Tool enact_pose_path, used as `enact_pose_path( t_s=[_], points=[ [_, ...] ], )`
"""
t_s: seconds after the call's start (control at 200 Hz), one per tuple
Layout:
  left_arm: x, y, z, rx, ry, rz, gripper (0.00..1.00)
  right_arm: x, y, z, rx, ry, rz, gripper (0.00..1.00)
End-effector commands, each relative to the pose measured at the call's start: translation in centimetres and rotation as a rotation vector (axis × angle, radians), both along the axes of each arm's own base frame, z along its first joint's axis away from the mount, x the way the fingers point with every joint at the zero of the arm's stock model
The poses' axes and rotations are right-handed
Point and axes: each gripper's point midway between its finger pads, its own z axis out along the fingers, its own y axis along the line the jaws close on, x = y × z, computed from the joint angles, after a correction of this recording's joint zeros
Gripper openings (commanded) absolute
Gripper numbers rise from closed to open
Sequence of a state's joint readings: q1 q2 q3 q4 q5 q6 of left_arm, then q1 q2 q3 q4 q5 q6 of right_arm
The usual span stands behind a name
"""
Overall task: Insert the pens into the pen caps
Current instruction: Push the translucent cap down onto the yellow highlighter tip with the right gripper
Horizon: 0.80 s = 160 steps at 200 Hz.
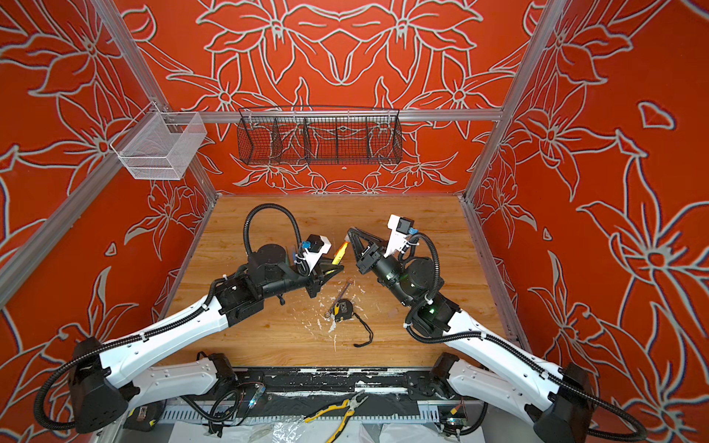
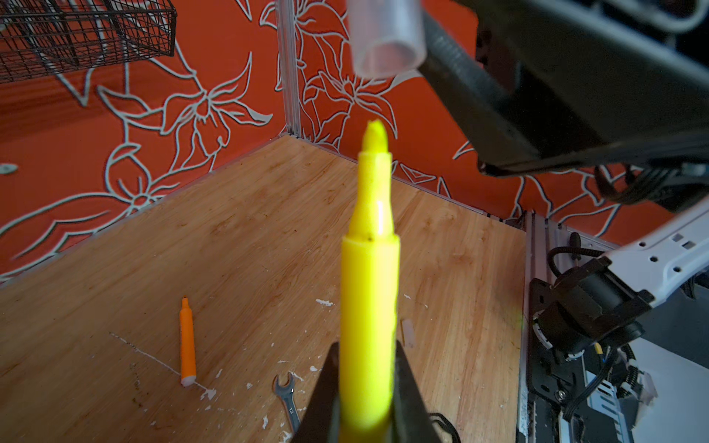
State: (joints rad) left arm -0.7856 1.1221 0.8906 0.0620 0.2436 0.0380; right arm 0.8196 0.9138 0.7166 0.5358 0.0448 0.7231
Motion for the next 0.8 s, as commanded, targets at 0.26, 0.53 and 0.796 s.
enact_pose_path(
  t_s=[0.26,0.53,0.796],
  points=[
    [0.1,0.0,1.8,-0.036,-0.050,0.009,0.00,-0.2,0.5,-1.6,-0.006,0.017,0.023,0.08],
    [1.0,0.2,1.9,-0.046,-0.019,0.063,0.00,-0.3,1.4,-3.1,-0.018,0.040,0.055,0.08],
    [0.8,-0.7,2.0,-0.057,0.031,0.026,0.00,-0.5,2.4,-4.5,-0.078,0.034,0.065,0.07]
  ],
)
